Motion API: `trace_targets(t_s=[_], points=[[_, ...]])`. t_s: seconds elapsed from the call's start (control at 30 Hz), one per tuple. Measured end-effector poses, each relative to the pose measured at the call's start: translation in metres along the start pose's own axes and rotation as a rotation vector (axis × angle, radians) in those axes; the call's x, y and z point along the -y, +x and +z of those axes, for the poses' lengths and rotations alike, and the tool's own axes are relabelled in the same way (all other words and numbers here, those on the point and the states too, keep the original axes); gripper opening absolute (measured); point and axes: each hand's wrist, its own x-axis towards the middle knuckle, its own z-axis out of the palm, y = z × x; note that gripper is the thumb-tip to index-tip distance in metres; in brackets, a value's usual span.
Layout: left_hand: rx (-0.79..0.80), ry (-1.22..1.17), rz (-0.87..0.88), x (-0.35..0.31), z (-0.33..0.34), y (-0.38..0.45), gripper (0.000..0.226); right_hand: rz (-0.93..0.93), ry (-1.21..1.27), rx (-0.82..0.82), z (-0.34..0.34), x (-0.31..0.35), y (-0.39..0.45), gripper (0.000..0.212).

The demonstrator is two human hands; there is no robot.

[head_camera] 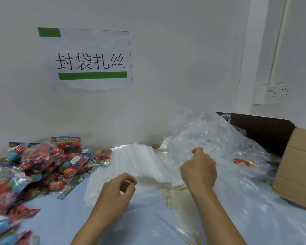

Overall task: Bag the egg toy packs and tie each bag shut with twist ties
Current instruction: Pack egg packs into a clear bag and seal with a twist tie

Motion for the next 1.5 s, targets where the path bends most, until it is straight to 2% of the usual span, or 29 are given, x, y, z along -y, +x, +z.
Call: trace_targets(t_s=[0.17,0.3,0.4,0.47,0.53,0.6,0.67,0.73,0.87,0.97,1.07,1.2,1.33,1.43,1.5], points=[[-0.074,-0.068,-0.026,-0.002,0.001,0.002,0.018,-0.277,0.143,0.034,0.013,0.035,-0.031,0.041],[-0.125,-0.323,-0.21,-0.004,-0.001,0.006,0.021,-0.494,0.233,0.201,0.027,0.054,-0.059,0.044],[-0.049,-0.667,-0.431,-0.007,-0.005,0.008,0.042,-0.611,0.292,0.332,0.032,0.061,-0.071,0.042],[0.01,-0.813,-0.491,-0.008,-0.006,0.007,0.05,-0.655,0.336,0.402,0.033,0.065,-0.078,0.042],[0.079,-0.859,-0.482,-0.006,-0.005,0.006,0.045,-0.676,0.397,0.455,0.035,0.067,-0.084,0.045],[0.082,-0.906,-0.473,-0.004,-0.007,0.008,0.038,-0.666,0.48,0.497,0.036,0.067,-0.086,0.047],[0.025,-0.977,-0.473,-0.002,-0.011,0.009,0.033,-0.647,0.557,0.507,0.039,0.067,-0.085,0.047],[-0.039,-0.934,-0.438,0.001,-0.017,0.01,0.024,-0.634,0.617,0.513,0.041,0.067,-0.084,0.046],[-0.323,-0.841,-0.43,0.008,-0.026,0.015,0.016,-0.614,0.721,0.551,0.041,0.069,-0.085,0.039],[-0.544,-0.765,-0.437,0.016,-0.041,0.018,0.012,-0.594,0.639,0.451,0.04,0.066,-0.076,0.03],[-0.779,-0.72,-0.463,0.029,-0.053,0.02,0.014,-0.547,0.409,0.35,0.036,0.056,-0.059,0.031],[-1.039,-0.767,-0.521,0.03,-0.063,0.02,0.017,-0.305,-0.028,0.518,0.03,0.039,-0.042,0.044],[-1.169,-0.782,-0.515,0.026,-0.067,0.019,0.015,-0.048,-0.329,0.675,0.026,0.026,-0.029,0.041],[-1.205,-0.765,-0.503,0.025,-0.068,0.018,0.016,0.023,-0.388,0.656,0.019,0.021,-0.023,0.027],[-1.203,-0.755,-0.504,0.025,-0.068,0.019,0.017,-0.014,-0.387,0.582,0.018,0.02,-0.021,0.02]])
